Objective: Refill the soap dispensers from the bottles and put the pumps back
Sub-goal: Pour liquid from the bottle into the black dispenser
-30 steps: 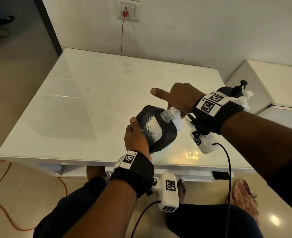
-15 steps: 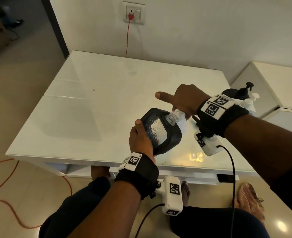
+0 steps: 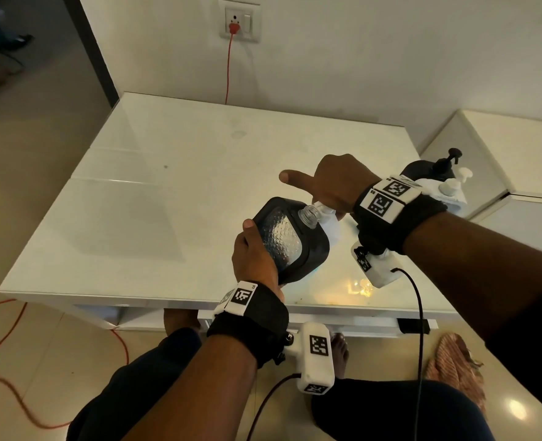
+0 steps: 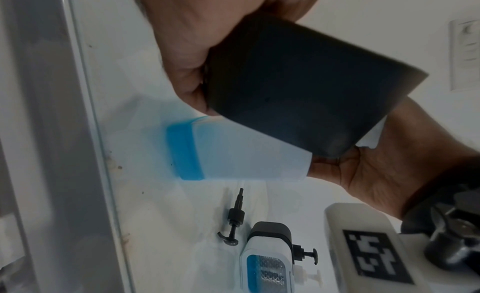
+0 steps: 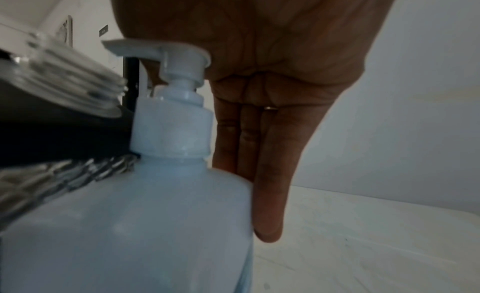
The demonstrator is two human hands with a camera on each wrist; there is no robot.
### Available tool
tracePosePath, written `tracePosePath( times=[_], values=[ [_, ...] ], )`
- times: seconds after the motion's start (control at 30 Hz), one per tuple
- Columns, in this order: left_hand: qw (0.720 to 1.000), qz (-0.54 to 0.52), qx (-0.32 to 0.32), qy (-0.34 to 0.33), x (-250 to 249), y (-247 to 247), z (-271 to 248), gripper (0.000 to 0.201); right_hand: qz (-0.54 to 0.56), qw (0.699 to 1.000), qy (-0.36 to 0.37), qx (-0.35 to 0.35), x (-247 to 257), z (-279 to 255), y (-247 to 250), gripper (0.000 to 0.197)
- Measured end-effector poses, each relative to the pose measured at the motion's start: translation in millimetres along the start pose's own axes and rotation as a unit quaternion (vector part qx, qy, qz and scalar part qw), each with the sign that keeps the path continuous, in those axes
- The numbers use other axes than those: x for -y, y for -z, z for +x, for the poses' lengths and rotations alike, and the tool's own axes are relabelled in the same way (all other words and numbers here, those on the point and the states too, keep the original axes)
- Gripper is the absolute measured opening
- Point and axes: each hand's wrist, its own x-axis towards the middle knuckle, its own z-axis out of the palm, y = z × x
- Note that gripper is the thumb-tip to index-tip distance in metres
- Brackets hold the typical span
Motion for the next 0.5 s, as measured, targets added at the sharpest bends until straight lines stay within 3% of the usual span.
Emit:
tracePosePath(
  times=[0.1, 0.33, 0.5],
  values=[
    [1.0, 0.0, -0.009, -0.008, 1.4, 0.7, 2.0, 0.042, 0.016, 1.0, -0.008, 0.018, -0.2, -1.8, 2.0, 0.101],
    [1.0, -0.003, -0.006, 0.001, 4.9, 2.0, 4.2, 0.039, -0.007, 1.0, 0.0, -0.02, -3.2, 1.8, 0.5, 0.069],
    [1.0, -0.005, -0.003, 0.007, 5.4, 1.2, 8.0, 0.037, 0.005, 1.0, -0.005, -0.014, 2.4, -1.6, 0.4, 0.083]
  ],
)
